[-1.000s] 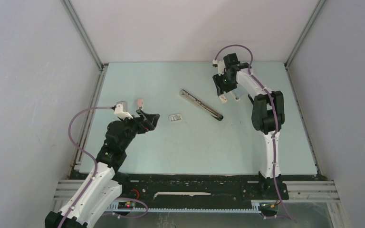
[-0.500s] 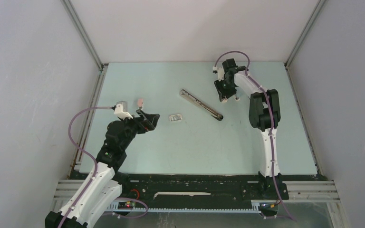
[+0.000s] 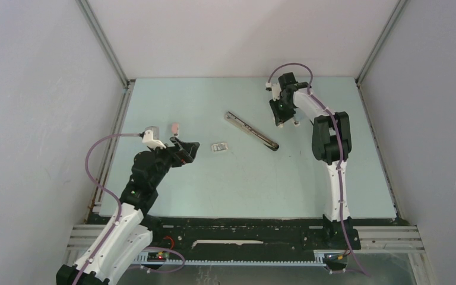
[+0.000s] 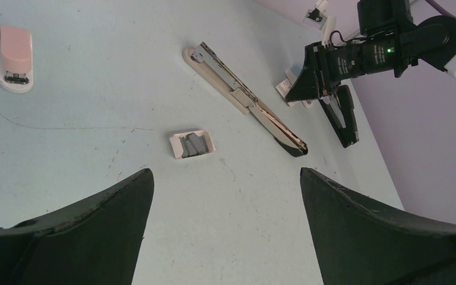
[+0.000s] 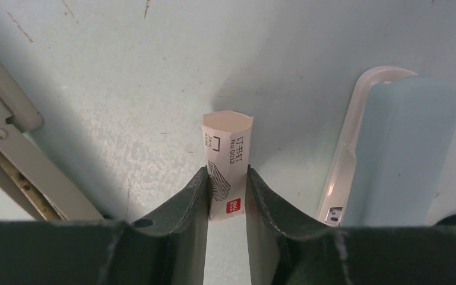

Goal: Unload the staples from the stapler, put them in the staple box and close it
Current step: Pick up the staple box from the center of the board.

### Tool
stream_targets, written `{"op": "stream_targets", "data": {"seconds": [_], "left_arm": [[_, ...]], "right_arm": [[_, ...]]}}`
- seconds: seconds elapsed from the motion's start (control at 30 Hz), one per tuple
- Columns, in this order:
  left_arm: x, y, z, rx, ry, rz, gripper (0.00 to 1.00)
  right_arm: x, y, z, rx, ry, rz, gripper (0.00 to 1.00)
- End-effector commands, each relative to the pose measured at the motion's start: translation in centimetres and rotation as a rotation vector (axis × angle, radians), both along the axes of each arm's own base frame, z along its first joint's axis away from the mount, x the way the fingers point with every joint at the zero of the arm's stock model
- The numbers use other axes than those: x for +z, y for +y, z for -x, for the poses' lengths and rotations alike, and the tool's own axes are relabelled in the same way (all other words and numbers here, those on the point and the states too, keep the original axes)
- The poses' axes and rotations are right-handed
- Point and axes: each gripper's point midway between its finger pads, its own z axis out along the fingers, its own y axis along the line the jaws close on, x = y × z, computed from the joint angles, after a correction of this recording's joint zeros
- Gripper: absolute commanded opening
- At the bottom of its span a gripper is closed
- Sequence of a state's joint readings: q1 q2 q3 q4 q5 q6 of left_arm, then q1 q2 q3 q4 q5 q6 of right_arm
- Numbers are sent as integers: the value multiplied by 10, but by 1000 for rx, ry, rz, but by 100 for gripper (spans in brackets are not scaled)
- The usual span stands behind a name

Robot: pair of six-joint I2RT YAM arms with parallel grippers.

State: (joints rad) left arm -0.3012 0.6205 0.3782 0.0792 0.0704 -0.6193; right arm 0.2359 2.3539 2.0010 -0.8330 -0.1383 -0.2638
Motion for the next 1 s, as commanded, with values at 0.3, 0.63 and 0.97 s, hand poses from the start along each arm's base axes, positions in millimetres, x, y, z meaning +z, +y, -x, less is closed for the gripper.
{"op": "stream_targets", "data": {"seconds": [0.3,0.63,0.97], "left_arm": [[-6,-7,1,-40,0,-6,99],[-14,-15,-1,-82,28,1,98],[-23,-22,0,-115,62,18,98]], "right_arm": [[114,34,36,129,-169,-169,34],[107,84,175,528,-134,-240,35],[48,95,253,855,-112,-80,35]]}}
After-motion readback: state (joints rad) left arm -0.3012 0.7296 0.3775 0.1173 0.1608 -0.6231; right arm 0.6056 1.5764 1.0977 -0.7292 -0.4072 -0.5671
